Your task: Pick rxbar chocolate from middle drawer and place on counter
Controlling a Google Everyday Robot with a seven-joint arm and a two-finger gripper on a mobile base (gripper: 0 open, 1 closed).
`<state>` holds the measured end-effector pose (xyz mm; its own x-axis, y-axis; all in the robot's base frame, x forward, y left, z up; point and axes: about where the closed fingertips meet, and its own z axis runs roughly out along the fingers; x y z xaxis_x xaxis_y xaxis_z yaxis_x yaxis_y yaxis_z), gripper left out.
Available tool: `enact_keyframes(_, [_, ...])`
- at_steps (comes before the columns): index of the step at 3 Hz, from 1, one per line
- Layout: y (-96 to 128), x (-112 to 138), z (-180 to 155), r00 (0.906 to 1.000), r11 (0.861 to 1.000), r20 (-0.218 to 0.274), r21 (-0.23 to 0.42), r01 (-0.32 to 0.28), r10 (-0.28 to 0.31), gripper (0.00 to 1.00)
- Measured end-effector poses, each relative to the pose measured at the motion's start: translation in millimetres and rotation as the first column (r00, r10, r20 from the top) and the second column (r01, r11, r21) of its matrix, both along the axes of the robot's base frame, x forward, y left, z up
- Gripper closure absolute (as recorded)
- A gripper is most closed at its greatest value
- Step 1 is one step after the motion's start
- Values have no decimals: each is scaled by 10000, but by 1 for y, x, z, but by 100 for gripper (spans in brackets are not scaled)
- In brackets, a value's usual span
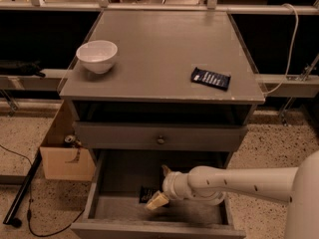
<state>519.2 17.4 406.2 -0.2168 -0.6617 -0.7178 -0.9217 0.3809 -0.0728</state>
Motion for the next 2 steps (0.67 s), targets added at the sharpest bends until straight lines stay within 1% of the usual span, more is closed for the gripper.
enact_keyframes(2, [-1, 8, -18, 9994, 9999, -321, -27, 135, -136, 0])
